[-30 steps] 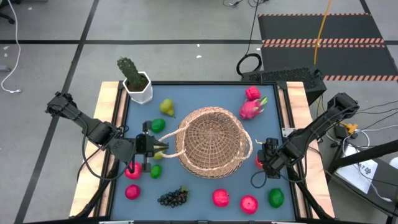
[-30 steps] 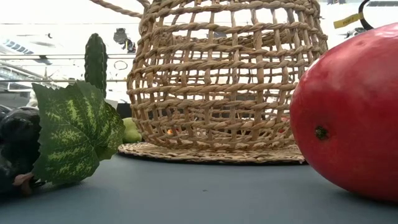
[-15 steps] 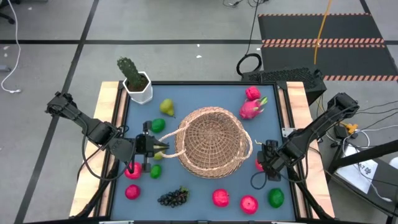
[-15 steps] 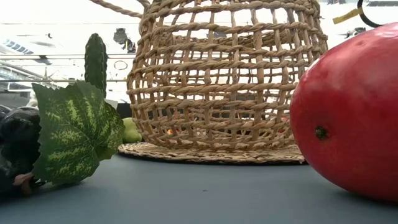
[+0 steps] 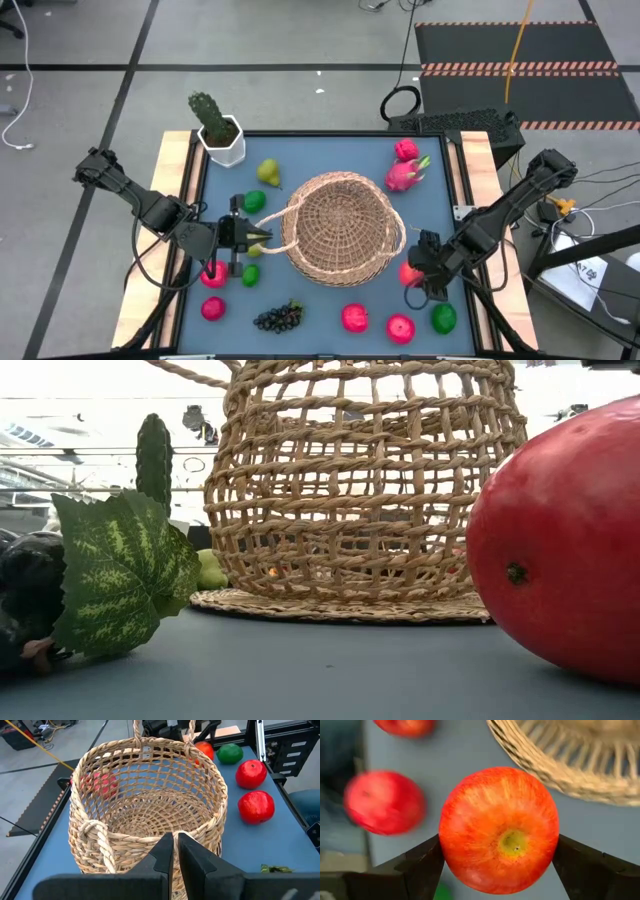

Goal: Build produce basket
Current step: Put the red apple into the brown basket

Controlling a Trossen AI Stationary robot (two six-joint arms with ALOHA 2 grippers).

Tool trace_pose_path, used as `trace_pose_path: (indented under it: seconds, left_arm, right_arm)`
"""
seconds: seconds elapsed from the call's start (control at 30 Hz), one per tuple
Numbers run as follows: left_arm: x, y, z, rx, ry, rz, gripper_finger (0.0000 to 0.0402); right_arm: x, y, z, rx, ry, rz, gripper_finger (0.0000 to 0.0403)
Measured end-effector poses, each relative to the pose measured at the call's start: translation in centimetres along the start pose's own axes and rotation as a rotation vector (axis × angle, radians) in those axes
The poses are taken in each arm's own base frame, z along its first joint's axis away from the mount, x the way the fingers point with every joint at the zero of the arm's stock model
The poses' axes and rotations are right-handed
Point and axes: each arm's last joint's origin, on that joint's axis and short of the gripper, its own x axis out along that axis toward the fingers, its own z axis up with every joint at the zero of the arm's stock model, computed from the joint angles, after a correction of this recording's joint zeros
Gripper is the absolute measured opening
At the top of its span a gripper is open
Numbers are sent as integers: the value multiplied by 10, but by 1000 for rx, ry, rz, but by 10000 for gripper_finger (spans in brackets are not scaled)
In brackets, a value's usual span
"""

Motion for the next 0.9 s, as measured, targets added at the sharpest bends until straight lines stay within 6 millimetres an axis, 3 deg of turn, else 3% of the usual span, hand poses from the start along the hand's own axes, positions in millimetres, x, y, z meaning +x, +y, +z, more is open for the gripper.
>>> trace_pose_path:
  seconds: [0.33,0.9]
  left_arm:
    - [0,0,0,-1,-1,0,31]
    - [0,0,0,-3,-1,0,31]
  right_arm:
    - [-5,17,20,203,-168,199,327]
    - [-17,37,37,317,-332,448,322]
